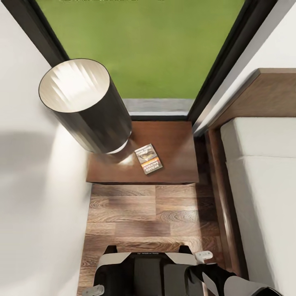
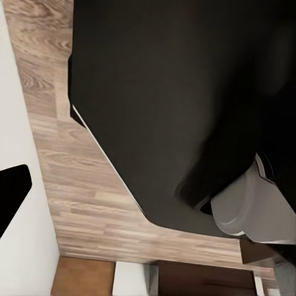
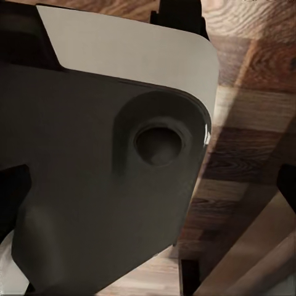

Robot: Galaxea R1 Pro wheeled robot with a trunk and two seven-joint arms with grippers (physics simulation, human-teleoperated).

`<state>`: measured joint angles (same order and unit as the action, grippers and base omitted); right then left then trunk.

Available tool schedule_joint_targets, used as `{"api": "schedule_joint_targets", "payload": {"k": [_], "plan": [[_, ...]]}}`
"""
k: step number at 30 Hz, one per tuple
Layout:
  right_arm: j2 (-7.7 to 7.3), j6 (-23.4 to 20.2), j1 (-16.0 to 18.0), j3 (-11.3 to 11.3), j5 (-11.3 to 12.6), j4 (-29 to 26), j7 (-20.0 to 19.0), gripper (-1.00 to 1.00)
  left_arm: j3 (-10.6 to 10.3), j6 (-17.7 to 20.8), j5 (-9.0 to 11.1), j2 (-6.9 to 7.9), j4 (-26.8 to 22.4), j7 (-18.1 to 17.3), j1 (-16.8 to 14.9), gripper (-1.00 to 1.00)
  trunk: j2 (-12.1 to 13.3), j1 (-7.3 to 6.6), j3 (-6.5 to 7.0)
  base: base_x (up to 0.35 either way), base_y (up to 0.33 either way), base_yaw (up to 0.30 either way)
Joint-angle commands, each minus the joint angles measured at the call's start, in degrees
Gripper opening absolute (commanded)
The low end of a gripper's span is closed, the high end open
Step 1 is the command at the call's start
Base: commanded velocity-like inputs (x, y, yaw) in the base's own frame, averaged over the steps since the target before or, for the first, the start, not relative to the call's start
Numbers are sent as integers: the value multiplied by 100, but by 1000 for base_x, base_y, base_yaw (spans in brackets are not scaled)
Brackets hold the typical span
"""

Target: In the bedroom, move the book from the bed onto either nightstand, and place the two sandals side by side next to the bed.

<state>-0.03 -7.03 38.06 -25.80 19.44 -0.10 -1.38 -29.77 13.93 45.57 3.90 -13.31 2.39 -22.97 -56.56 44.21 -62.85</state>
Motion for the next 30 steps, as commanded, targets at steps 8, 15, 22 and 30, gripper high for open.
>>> {"api": "schedule_joint_targets", "payload": {"k": [8, 15, 22, 30], "plan": [[6, -22, 0, -51, 49, 3, -5, 100, -37, 22, 49, 9, -3, 25, 5, 100, 320, -175, 204, 0, 0, 18], [89, 25, -33, -52, 23, 85, -2, 100, -37, 18, 54, 13, 14, 25, 10, 100, 601, -329, 342, 0, 0, 2], [56, 131, -605, -54, 2, 256, 12, 100, -37, 13, 52, 23, 100, 25, 35, 100, 881, -483, 469, 0, 0, 0], [32, 181, -1724, -51, 2, 384, 15, 100, -42, 13, 39, 54, 552, -340, 59, 100, 1202, -659, 613, 0, 0, 0]]}}
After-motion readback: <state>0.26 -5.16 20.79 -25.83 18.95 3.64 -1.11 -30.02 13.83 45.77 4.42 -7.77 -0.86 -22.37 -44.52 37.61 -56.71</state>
